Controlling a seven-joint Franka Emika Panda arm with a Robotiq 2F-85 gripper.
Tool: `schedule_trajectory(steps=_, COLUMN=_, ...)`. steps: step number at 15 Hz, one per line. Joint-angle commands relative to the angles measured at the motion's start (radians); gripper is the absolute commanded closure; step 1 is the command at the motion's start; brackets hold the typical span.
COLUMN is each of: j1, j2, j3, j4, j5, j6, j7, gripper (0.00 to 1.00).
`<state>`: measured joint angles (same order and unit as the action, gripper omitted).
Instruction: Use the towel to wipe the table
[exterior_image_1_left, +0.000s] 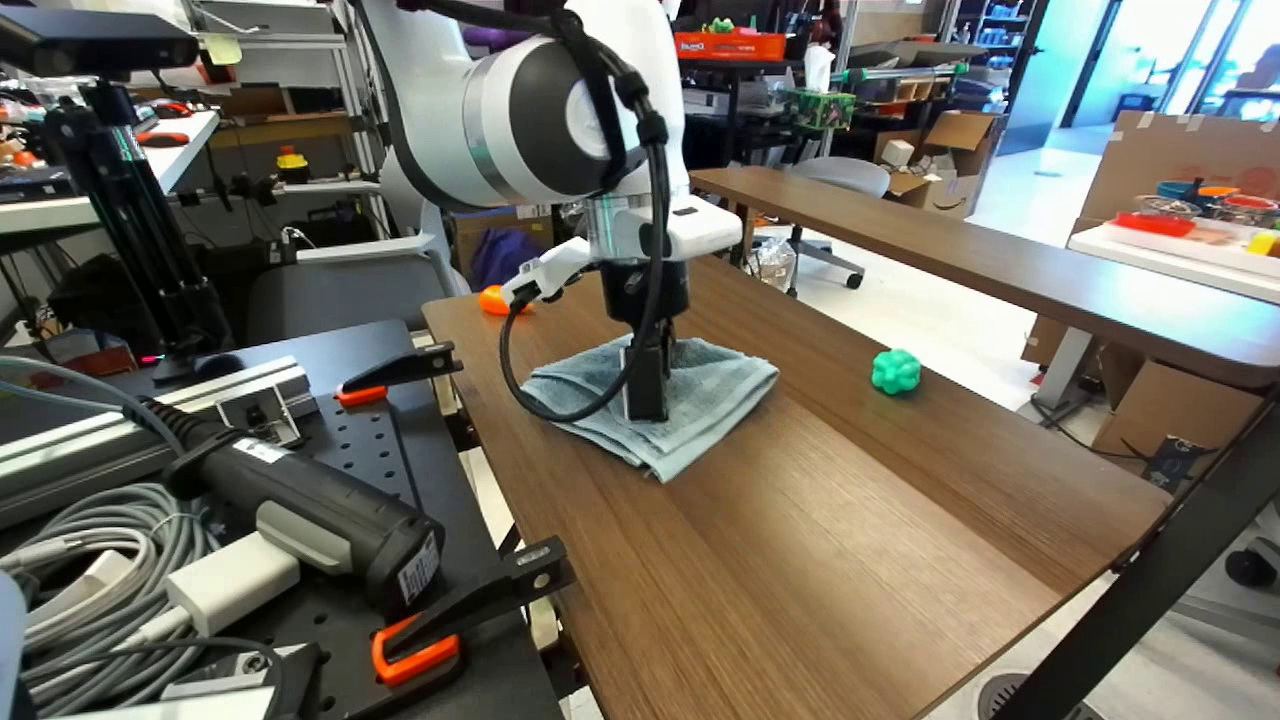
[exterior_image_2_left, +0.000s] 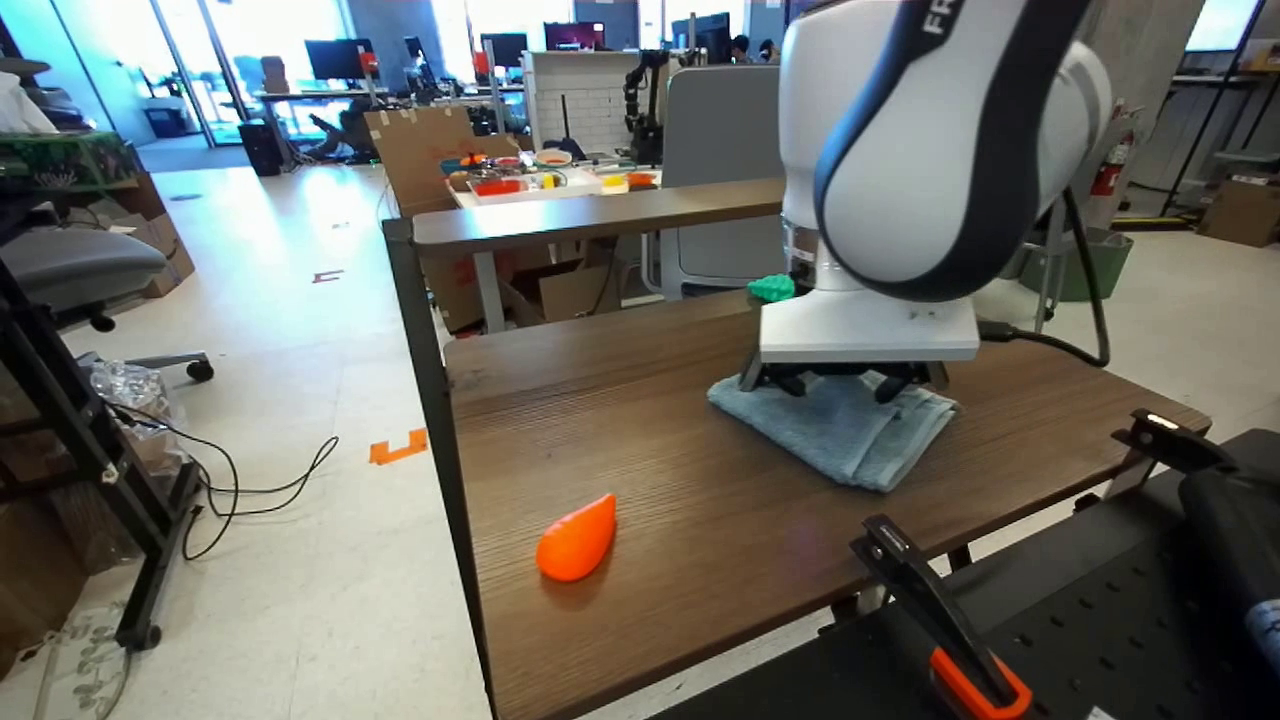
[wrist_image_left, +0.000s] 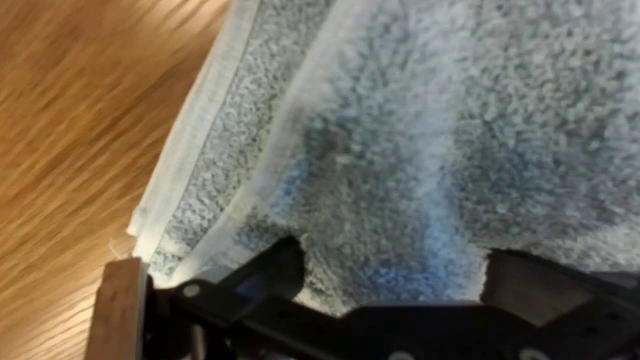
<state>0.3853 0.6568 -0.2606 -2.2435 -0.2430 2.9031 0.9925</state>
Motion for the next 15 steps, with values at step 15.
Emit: schedule_trajectory(steps=15, j1=-0.123, j2=0.175, j3=0.269, j4=0.312, j5=0.463, j6=0.085, j7=-0.047, gripper=0.0)
